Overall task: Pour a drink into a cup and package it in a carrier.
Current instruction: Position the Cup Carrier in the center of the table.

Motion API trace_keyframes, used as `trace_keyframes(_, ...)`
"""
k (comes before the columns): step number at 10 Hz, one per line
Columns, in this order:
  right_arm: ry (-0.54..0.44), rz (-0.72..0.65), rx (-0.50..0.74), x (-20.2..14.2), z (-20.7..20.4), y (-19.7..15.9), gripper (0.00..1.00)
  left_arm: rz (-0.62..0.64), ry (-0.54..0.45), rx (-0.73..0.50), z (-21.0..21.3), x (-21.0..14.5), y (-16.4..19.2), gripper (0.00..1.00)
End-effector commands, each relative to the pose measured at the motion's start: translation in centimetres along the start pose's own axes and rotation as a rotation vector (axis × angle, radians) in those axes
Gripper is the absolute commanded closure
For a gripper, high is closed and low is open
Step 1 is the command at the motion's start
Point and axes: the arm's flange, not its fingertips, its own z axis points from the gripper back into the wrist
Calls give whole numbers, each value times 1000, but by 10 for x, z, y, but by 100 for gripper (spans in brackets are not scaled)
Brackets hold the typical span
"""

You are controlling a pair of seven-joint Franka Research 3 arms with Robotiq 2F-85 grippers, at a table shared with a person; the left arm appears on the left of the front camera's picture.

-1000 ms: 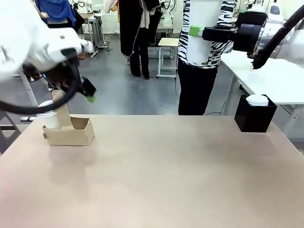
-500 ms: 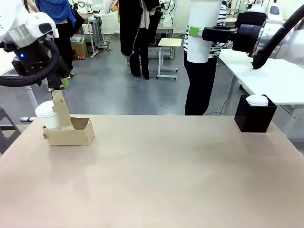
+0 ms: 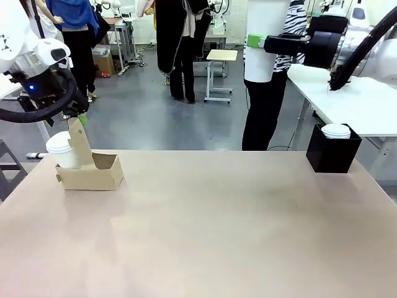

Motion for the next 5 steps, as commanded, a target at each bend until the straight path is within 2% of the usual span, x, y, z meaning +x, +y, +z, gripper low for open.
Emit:
trace_keyframes(1,-4,9,-13,4,-5,0,20,1,-8,14,7,-1,1,0)
trace_keyframes(2,-4,9,-13,4,-5,0,20,0,0,0,0,0,0,0)
trace_keyframes(3,-4,9,-13,4,-5,0,20,-9,50,7,-5,6,0,0)
trace_keyframes(5,-4,9,-13,4,-5,0,20,-25,64,-2,-5,14,-4,0)
